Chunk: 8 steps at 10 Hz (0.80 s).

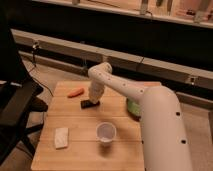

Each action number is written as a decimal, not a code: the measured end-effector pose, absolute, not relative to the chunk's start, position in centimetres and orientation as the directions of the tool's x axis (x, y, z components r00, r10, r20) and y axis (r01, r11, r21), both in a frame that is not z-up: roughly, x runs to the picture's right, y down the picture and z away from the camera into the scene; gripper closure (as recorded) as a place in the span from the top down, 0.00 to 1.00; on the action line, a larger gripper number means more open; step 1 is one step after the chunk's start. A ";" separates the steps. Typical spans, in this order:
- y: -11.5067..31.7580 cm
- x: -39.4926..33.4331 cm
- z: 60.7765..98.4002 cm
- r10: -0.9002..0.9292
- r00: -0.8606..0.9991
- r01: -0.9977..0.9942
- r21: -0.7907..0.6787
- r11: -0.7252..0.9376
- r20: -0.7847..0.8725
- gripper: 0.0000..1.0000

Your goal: Push the eraser across the table

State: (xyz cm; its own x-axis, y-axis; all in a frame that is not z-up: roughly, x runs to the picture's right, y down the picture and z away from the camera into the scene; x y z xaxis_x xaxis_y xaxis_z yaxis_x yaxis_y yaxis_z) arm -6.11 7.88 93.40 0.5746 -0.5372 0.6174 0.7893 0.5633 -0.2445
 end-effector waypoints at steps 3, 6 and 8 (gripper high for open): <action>8.0 -6.5 93.6 -0.542 0.569 0.792 -0.236 0.563 0.618 0.00; 7.9 -6.5 93.4 -0.541 0.571 0.790 -0.236 0.565 0.617 0.00; 7.9 -6.6 93.4 -0.542 0.570 0.791 -0.236 0.564 0.617 0.00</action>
State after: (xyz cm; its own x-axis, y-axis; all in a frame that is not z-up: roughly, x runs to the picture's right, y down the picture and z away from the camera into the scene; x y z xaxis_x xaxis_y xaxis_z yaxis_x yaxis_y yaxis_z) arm -6.58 7.92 93.43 0.5703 -0.5418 0.6174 0.7913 0.5641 -0.2359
